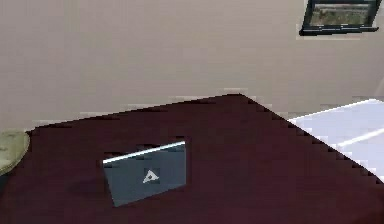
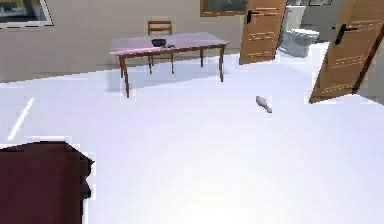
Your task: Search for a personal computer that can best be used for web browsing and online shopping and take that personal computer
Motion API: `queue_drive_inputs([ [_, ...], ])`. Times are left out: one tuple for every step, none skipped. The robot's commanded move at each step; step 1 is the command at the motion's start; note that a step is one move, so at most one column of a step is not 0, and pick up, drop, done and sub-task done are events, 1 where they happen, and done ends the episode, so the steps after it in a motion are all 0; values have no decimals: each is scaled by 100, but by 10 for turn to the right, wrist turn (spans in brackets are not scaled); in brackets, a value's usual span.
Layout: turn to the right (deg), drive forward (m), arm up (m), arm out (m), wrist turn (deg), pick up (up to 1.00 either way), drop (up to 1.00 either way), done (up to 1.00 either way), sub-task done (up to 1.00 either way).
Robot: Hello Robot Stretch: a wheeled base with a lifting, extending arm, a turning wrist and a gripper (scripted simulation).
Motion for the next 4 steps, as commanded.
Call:
queue_drive_inputs([
  [-450, 0, 0, 0, 0, 0, 0, 0, 0],
  [-450, 0, 0, 0, 0, 0, 0, 0, 0],
  [-150, 0, 0, 0, 0, 0, 0, 0, 0],
  [0, 0, 50, 0, 0, 0, 0, 0, 0],
])
